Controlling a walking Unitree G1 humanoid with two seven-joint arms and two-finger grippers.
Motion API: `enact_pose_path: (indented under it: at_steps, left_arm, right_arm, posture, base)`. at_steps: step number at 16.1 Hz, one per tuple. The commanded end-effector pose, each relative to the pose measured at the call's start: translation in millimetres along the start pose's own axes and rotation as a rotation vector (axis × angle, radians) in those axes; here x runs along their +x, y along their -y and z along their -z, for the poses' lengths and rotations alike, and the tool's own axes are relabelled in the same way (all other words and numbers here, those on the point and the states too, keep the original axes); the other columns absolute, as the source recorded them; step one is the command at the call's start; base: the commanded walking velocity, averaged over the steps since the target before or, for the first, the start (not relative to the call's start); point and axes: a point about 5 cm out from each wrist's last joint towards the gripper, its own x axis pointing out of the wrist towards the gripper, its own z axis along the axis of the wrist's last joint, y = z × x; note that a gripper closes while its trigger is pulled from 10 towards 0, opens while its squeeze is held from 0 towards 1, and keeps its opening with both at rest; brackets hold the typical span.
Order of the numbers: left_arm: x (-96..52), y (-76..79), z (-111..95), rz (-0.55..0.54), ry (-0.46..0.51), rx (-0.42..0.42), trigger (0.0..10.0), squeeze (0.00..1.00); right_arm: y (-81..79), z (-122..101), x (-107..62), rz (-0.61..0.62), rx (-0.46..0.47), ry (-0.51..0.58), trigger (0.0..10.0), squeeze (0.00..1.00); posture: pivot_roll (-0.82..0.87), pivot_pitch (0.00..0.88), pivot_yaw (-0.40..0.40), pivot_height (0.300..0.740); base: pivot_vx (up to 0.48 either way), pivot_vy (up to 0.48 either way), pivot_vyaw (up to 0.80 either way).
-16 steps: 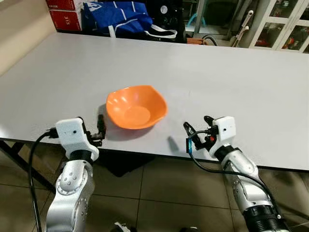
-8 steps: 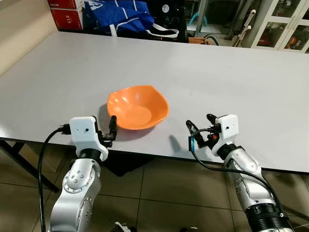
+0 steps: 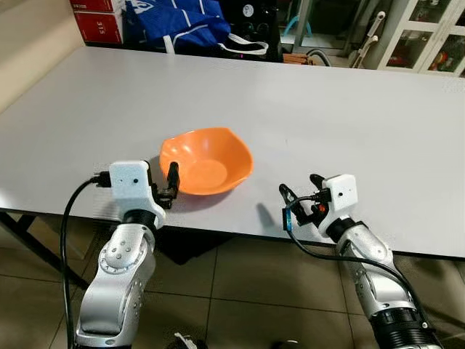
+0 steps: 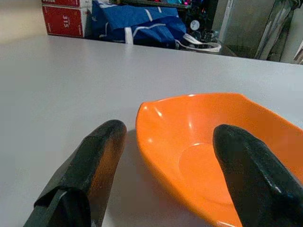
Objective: Setting the table
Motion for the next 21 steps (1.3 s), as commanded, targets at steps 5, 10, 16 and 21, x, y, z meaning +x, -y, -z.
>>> enact_pose_path:
  at_steps: [5,10,16,21]
  left_arm:
    - [2.8,-0.9,1.2,-0.017,-0.024,0.002,10.0,0.00]
    - [1.9,-1.9,6.5,-0.027,-0.046,0.005,10.0,0.00]
    - [2.2,-1.3,8.9,-0.021,-0.048,0.003,10.0,0.00]
    - [5.0,0.0,10.8,-0.015,-0.055,-0.009,10.0,0.00]
  right_arm:
    - [-0.8,-12.2,3.8,-0.007,-0.001,0.034,10.0,0.00]
    - [-7.9,-17.6,8.0,-0.035,-0.007,0.042,10.0,0.00]
    - [-8.1,-15.8,7.8,-0.042,-0.012,0.030,10.0,0.00]
    - [-6.4,-14.0,6.8,-0.037,-0.020,0.019,10.0,0.00]
  posture:
    - [-0.09,0.098,0.019,0.740]
    - [-0.08,0.089,0.007,0.740]
    - [-0.09,0.077,0.002,0.740]
    - [-0.10,0.077,0.004,0.740]
  base:
    - [-0.179,0.000,0.00]
    - [-0.311,0.000,0.00]
    - [-0.147,0.000,0.00]
    - [0.000,0.096,0.00]
